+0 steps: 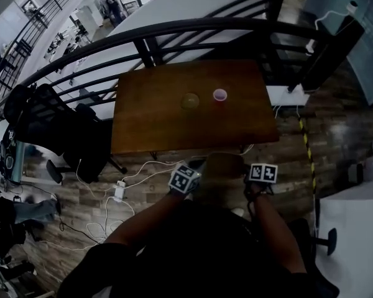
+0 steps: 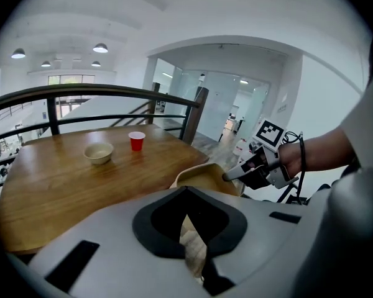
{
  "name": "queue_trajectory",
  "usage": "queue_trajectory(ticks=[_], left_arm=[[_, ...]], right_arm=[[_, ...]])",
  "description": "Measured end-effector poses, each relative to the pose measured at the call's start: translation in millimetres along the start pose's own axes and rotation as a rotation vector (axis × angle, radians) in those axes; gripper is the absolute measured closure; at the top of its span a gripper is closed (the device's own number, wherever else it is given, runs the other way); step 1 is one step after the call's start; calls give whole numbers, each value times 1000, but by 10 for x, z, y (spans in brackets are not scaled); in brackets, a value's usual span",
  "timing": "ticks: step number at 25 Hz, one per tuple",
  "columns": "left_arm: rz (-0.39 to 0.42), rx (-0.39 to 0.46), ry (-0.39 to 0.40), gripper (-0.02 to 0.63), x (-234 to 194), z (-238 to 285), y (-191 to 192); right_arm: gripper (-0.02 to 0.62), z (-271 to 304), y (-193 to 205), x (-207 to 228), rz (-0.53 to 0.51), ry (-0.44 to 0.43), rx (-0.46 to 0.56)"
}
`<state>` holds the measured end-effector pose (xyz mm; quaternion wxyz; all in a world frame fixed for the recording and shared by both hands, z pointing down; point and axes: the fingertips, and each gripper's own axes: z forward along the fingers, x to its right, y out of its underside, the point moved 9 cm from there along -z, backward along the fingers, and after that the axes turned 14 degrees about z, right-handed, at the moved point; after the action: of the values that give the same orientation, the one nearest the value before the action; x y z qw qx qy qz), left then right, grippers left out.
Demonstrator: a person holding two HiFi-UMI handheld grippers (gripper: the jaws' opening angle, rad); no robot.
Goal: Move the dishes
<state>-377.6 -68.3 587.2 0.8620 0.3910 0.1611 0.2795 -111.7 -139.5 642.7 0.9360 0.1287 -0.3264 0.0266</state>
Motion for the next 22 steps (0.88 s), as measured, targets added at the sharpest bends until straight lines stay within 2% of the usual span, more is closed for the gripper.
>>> queue_trajectory(ticks=[6, 12, 22], left_arm=[[-19, 2, -34, 615, -681, -559, 407], [-77, 17, -98, 615, -1124, -1014, 705], [-230, 21, -218, 615, -1647, -1223, 1034]], right_arm=[[572, 652, 99, -799, -37, -11, -37], [573, 1120, 117, -1452, -120, -25, -94], [572, 1824, -183, -2002, -214, -45, -211]])
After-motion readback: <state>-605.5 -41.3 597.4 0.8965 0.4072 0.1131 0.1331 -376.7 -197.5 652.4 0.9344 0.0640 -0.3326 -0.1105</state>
